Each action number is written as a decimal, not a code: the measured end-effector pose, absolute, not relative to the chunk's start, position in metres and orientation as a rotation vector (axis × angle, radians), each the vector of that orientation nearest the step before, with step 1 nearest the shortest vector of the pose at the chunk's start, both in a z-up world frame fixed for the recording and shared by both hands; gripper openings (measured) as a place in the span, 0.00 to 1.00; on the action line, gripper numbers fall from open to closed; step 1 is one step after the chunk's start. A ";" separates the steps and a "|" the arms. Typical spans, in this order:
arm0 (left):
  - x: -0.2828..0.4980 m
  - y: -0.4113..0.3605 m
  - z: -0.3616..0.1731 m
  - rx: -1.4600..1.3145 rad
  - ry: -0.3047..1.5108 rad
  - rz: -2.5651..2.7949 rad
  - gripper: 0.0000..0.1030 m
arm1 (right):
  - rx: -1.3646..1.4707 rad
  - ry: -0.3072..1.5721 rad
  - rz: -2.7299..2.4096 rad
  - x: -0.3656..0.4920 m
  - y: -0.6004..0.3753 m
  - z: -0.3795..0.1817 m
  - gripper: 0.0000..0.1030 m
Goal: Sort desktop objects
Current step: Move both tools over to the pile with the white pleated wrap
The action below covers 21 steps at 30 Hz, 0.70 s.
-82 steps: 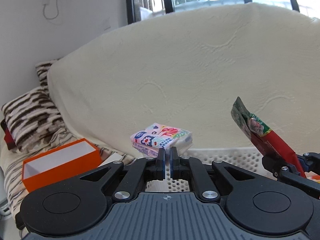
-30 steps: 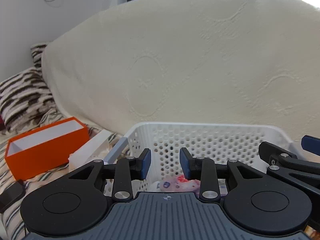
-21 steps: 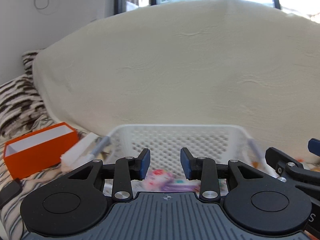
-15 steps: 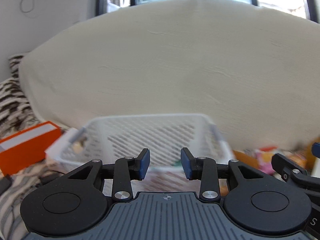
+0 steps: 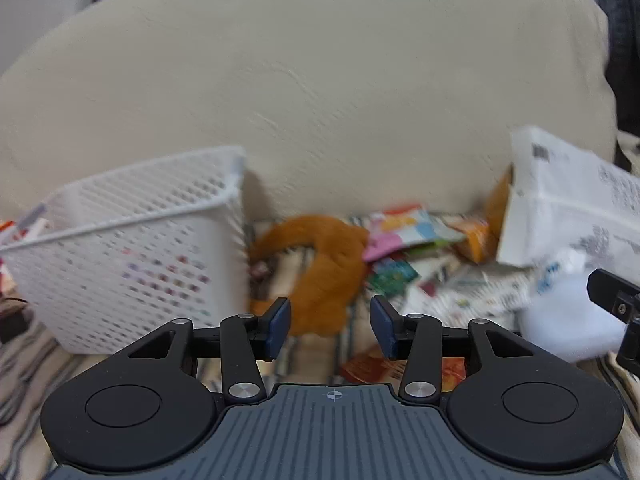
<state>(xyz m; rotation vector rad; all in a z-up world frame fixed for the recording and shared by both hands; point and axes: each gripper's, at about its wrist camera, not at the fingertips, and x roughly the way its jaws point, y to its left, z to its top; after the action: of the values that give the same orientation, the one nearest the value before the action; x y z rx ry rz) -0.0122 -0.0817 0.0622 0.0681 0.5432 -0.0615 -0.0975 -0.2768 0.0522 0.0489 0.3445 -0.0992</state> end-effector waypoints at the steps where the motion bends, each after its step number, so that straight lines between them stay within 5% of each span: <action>1: -0.011 -0.084 0.058 0.066 0.550 -0.071 0.58 | 0.050 0.350 -0.103 -0.099 -0.279 0.049 0.76; 21: 0.045 -0.112 0.013 0.077 0.642 -0.094 0.58 | 0.096 0.432 -0.123 -0.040 -0.285 0.023 0.75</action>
<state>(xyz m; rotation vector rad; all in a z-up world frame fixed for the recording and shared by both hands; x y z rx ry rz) 0.0452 -0.1120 0.0128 0.0769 0.6423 -0.0941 -0.0402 -0.2853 0.0227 0.0963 0.4318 -0.1230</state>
